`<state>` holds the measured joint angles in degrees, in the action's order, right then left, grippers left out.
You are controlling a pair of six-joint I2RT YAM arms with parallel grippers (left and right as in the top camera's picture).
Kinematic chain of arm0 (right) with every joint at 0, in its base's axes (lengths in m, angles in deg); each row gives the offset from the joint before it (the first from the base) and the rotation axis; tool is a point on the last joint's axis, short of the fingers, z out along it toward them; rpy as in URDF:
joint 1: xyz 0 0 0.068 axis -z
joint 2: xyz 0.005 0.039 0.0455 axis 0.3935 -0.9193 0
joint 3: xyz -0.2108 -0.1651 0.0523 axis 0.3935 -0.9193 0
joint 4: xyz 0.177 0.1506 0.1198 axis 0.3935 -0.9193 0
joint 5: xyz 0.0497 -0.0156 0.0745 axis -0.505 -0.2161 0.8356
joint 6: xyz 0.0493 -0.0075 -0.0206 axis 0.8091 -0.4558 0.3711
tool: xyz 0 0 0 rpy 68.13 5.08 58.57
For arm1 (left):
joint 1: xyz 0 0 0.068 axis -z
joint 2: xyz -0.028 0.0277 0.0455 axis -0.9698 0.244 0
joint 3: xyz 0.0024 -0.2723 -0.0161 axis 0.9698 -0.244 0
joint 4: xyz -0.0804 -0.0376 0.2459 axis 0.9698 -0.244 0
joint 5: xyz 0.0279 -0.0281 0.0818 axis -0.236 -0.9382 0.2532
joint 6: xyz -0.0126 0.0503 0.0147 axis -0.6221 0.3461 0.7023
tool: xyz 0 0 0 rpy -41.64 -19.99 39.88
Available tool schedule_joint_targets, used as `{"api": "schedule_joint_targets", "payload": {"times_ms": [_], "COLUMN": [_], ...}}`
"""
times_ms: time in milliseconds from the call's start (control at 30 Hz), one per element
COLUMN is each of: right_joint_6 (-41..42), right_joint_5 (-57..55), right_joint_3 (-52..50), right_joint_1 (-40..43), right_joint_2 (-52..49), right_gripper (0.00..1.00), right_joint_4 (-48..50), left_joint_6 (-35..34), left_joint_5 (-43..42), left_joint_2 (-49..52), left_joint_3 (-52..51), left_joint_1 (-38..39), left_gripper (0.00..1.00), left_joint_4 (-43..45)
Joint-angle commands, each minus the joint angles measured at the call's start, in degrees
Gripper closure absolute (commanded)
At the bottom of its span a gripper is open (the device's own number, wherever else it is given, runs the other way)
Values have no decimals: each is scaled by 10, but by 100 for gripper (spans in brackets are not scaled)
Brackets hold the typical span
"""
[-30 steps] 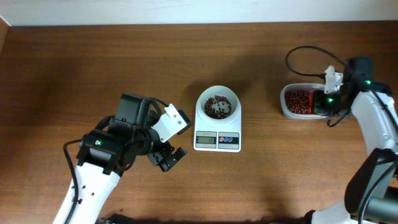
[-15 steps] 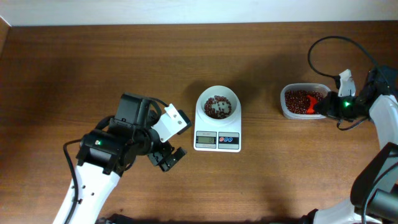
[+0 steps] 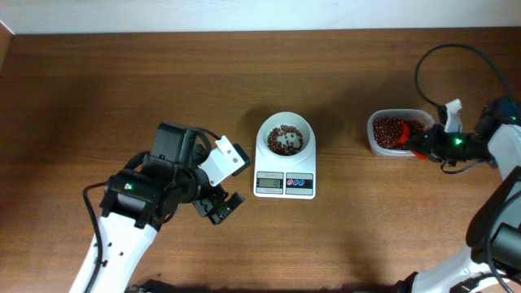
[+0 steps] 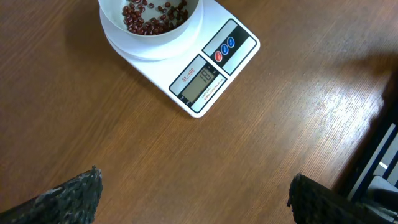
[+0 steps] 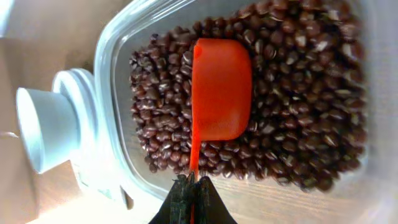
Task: Scoop and weigh 50g on scale
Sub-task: 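Drag the scoop through the beans to refill it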
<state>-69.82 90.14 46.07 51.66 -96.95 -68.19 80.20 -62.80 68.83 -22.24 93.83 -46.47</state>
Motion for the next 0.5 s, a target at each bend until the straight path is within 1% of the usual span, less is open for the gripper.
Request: {"api": "schedule_joint_targets", "payload": {"times_ms": [0,100,167,333,467], "right_joint_6": [-7,-9,-26,-26,-37], "right_joint_5": [38,54,66,71,118], "right_joint_3": [-5,-5,-5,-5,-5], "right_joint_1": [34,45,47,47,66], "right_joint_2": [-16,-16,-16,-16,-16], "right_gripper": [96,96,96,96,96], "right_joint_4": [-8,-14,-25,-33,-35], "left_joint_6": [10,10,10,10,10], "left_joint_5": [-8,-8,-8,-8,-8], "left_joint_2": [-6,-6,-6,-6,-6], "left_joint_3": [8,8,8,8,8], "left_joint_1": [-2,-2,-2,-2,-2], "left_gripper": [1,1,1,1,1], "left_joint_4": [1,1,1,1,1]}}
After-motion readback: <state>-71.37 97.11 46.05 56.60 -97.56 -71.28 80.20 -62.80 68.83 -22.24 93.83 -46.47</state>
